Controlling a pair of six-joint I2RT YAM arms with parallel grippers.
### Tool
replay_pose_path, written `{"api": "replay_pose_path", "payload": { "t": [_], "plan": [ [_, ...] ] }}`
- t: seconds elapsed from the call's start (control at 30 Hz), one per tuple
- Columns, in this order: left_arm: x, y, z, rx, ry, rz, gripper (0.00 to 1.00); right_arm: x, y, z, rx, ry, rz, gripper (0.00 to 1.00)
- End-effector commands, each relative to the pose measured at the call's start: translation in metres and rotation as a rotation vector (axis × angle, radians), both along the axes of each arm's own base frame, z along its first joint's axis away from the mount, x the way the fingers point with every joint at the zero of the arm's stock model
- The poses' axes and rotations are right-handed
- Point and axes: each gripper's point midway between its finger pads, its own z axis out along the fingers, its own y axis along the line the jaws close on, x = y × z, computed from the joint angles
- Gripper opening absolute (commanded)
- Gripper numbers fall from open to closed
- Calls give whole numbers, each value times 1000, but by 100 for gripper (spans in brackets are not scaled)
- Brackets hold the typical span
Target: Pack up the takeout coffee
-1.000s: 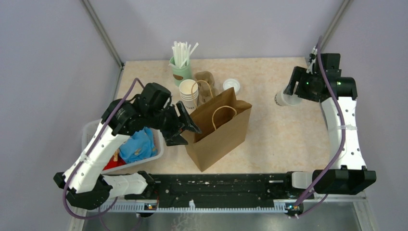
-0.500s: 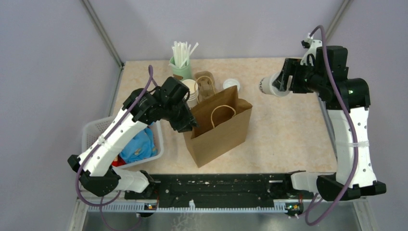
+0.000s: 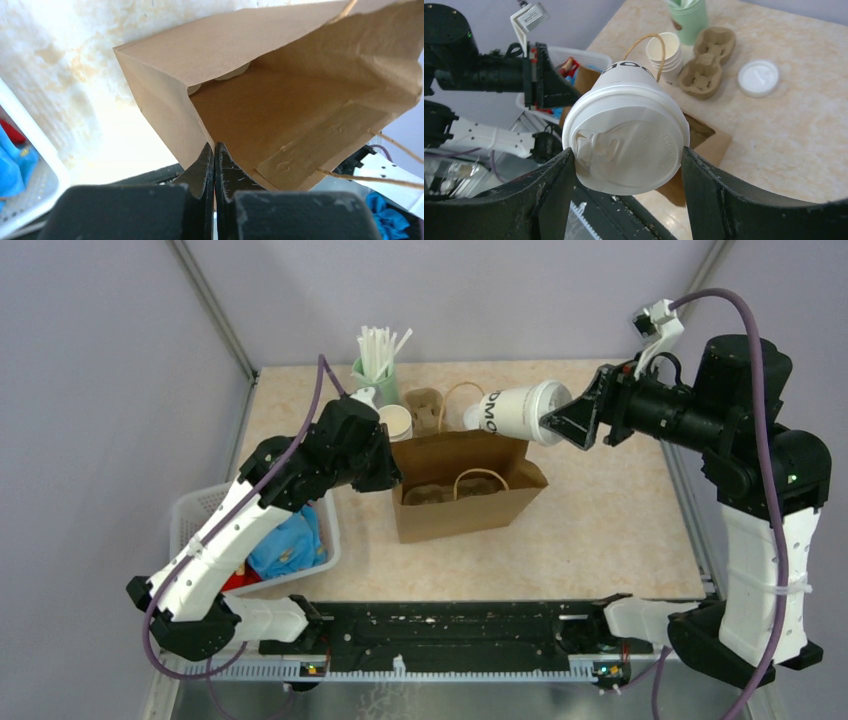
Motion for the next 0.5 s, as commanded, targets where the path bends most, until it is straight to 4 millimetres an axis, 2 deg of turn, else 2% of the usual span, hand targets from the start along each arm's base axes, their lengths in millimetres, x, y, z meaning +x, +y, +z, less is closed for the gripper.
{"api": "replay_pose_path", "payload": {
  "t": [0.0, 0.13, 0.3, 0.47],
  "plan": [
    [19, -1, 31, -35, -237, -42, 0, -17, 26, 5, 51, 16, 141, 61],
    [22, 3, 30, -48, -290, -32, 0, -29, 42, -9, 15, 63, 195, 60],
    [20, 9, 12, -37, -294, -22, 0, -50, 73, -27, -44, 98, 271, 59],
    [15, 17, 2, -25, -280, -4, 0, -70, 99, -53, -171, 122, 291, 58]
  ]
}}
